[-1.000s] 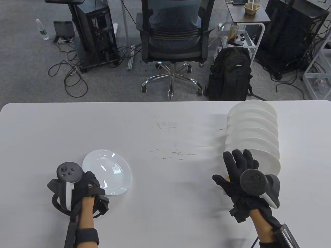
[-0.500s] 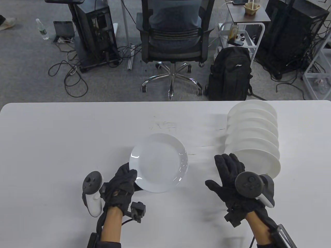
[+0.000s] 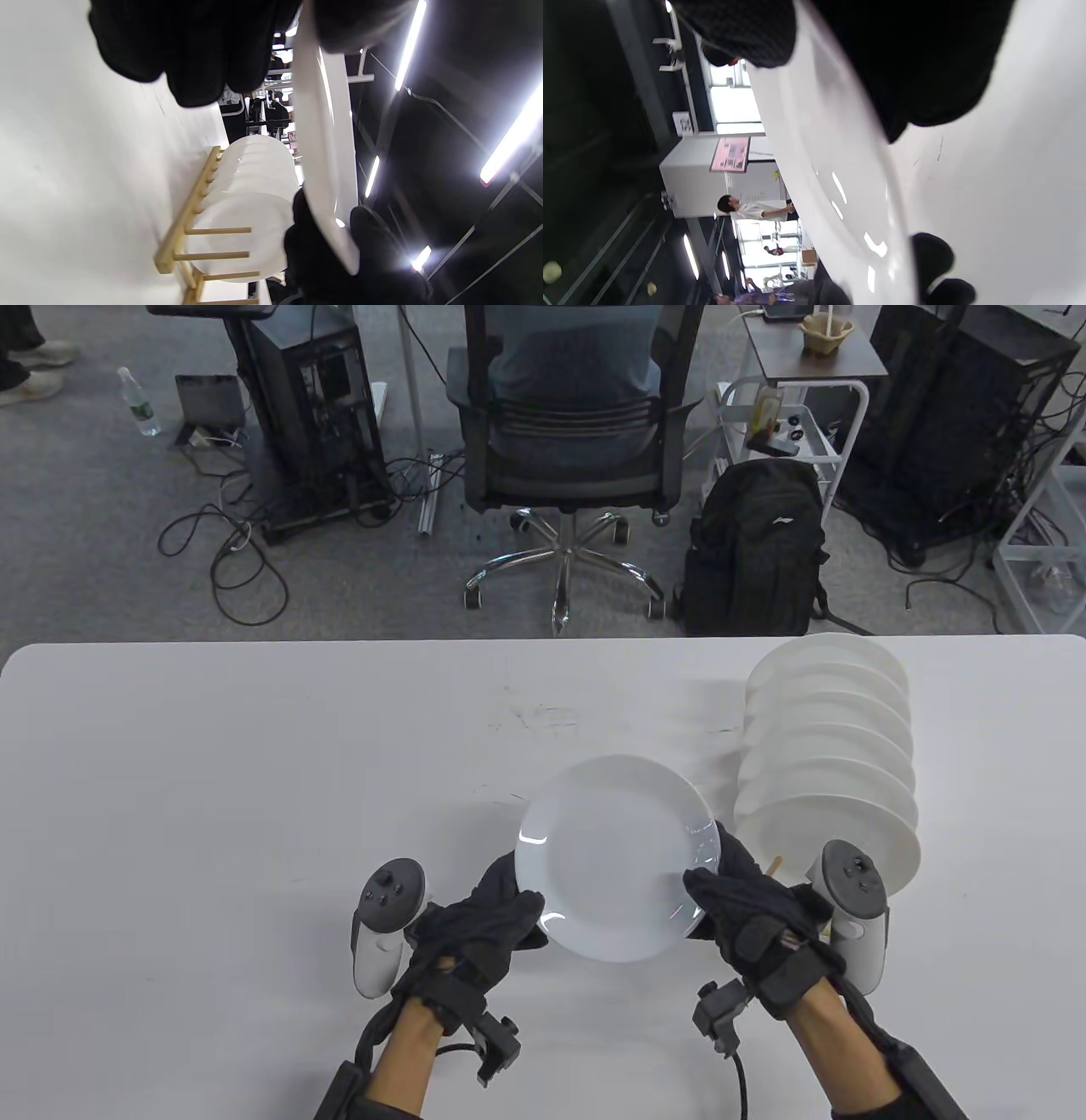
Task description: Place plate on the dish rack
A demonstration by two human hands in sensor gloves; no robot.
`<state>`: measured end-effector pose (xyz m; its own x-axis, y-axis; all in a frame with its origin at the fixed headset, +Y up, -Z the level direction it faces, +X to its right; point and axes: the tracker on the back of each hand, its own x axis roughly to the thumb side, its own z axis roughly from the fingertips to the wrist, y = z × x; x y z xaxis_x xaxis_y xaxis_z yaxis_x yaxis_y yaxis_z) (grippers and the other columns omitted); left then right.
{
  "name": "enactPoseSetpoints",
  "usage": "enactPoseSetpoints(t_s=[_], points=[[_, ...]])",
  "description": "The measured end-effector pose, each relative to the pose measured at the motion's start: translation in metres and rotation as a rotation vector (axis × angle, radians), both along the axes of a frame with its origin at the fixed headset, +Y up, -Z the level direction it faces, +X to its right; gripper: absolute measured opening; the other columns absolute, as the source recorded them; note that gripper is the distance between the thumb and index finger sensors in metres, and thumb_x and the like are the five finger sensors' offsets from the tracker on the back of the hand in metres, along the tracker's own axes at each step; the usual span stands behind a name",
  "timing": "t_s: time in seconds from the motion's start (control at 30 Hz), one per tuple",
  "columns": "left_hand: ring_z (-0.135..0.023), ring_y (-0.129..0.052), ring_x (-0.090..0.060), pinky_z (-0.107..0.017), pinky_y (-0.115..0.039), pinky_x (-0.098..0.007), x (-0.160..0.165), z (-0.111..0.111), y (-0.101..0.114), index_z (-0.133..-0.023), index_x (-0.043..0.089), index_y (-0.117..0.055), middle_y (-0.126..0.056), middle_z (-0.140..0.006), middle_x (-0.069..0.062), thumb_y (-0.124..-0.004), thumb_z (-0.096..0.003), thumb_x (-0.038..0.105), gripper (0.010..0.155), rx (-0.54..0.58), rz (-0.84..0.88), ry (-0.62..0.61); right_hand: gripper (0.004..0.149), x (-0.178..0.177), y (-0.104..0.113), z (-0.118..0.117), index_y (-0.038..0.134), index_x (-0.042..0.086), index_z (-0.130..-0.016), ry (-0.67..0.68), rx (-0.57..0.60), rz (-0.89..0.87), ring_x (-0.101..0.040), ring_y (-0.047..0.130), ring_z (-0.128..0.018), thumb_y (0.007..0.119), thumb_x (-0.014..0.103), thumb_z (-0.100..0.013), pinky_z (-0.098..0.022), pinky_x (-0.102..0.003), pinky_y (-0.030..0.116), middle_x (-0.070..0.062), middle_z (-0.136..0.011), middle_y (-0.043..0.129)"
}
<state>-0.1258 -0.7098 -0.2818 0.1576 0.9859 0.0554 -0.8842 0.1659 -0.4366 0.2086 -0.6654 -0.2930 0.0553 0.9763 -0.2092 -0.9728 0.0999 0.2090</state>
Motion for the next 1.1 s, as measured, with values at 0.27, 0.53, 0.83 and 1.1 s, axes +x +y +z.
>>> enactPoseSetpoints(t_s=[0.27, 0.53, 0.83, 1.1], points=[[-0.104, -0.046, -0.063, -0.067, -0.043, -0.076, -0.026, -0.002, 0.007, -0.114, 0.014, -0.046, -0.049, -0.117, -0.021, -0.065, -0.0562, 0.044, 0.068, 0.191, -0.484, 0.277, 0.06, 0.056, 0.02, -0.011, 0.048, 0.009, -0.103, -0.124, -0.015, -0.098, -0.05, 0.088, -0.074, 0.071, 0.009, -0.048, -0.051, -0.06, 0.08, -0.016, -0.099, 0.068], [-0.109, -0.007, -0.051, -0.064, -0.01, -0.076, -0.04, -0.011, -0.007, -0.117, 0.027, -0.035, -0.027, -0.123, -0.006, -0.069, -0.0523, 0.056, 0.078, 0.167, -0.96, 0.225, 0.045, 0.109, 0.095, -0.002, 0.079, 0.013, -0.09, -0.39, 0.361, 0.318, -0.046, 0.081, -0.08, 0.071, 0.004, -0.046, -0.06, -0.069, 0.059, -0.011, -0.091, 0.08], [-0.109, -0.01, -0.054, -0.064, -0.013, -0.077, -0.042, -0.012, -0.012, -0.117, 0.023, -0.034, -0.029, -0.123, -0.009, -0.068, -0.0523, 0.057, 0.081, 0.141, -0.947, 0.228, 0.045, 0.106, 0.111, -0.002, 0.082, 0.014, -0.089, -0.266, 0.438, 0.907, -0.046, 0.082, -0.081, 0.073, 0.003, -0.047, -0.063, -0.069, 0.058, -0.012, -0.092, 0.082], [-0.108, -0.012, -0.056, -0.064, -0.014, -0.077, -0.042, -0.012, -0.012, -0.117, 0.022, -0.034, -0.03, -0.123, -0.011, -0.067, -0.0525, 0.057, 0.081, 0.129, -0.925, 0.223, 0.046, 0.107, 0.055, -0.014, 0.08, 0.011, -0.09, -0.163, 0.305, 0.999, -0.049, 0.083, -0.081, 0.073, 0.003, -0.046, -0.061, -0.071, 0.061, -0.014, -0.093, 0.082]])
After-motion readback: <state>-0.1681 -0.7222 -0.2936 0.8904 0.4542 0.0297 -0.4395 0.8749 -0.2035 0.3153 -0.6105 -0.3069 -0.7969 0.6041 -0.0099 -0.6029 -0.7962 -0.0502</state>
